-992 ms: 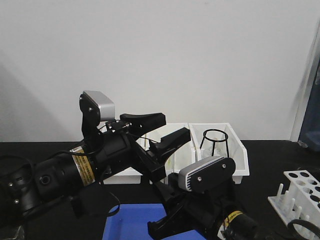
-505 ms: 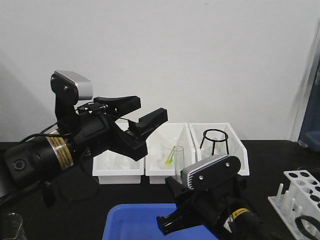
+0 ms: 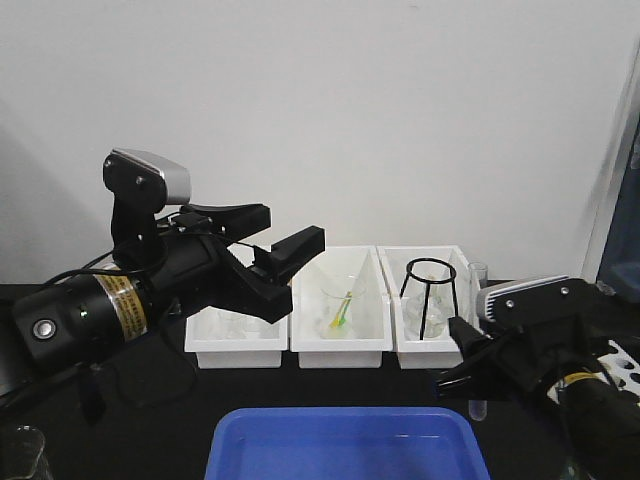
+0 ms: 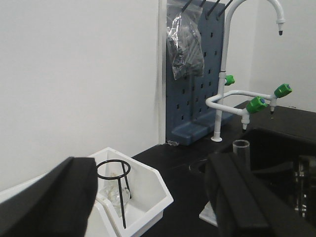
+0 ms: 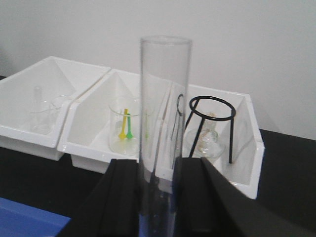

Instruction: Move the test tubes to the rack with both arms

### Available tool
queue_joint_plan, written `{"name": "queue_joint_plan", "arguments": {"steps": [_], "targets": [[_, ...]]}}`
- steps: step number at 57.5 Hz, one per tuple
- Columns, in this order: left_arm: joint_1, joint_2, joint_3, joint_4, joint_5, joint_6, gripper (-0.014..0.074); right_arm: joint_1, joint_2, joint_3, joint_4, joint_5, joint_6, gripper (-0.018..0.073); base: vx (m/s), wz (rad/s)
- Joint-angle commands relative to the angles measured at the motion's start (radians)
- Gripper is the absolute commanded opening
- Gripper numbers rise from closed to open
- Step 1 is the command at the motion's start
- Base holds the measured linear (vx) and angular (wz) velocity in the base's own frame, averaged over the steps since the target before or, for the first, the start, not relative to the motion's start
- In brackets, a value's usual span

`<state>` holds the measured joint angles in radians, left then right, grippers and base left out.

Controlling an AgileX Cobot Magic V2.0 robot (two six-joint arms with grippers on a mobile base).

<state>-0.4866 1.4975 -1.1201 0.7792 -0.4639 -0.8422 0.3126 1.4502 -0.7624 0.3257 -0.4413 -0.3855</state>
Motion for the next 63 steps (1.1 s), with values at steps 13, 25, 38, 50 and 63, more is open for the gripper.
{"name": "queue_joint_plan", "arguments": {"steps": [13,25,38,50,63], "targets": [[0.001,-0.042,-0.028,-0.039,-0.027,0.000,0.0552,-0.240,-0.040,-0.033,-0.286,-0.074,0.287,-0.0007,0.00,0.00],[0.001,-0.042,-0.028,-0.039,0.032,0.000,0.0552,-0.382,-0.040,-0.033,-0.366,-0.092,0.347,-0.0007,0.00,0.00],[0.001,-0.042,-0.028,-0.038,0.079,0.000,0.0552,-0.471,-0.040,-0.033,-0.377,-0.122,0.348,-0.0007,0.00,0.00],[0.000,-0.042,-0.028,-0.038,0.103,0.000,0.0552,-0.506,-0.007,-0.033,-0.363,-0.206,0.343,-0.0007,0.00,0.00],[0.000,-0.042,-0.028,-0.038,0.184,0.001,0.0552,-0.506,0.072,-0.033,-0.326,-0.282,0.339,-0.0007,0.00,0.00]]}}
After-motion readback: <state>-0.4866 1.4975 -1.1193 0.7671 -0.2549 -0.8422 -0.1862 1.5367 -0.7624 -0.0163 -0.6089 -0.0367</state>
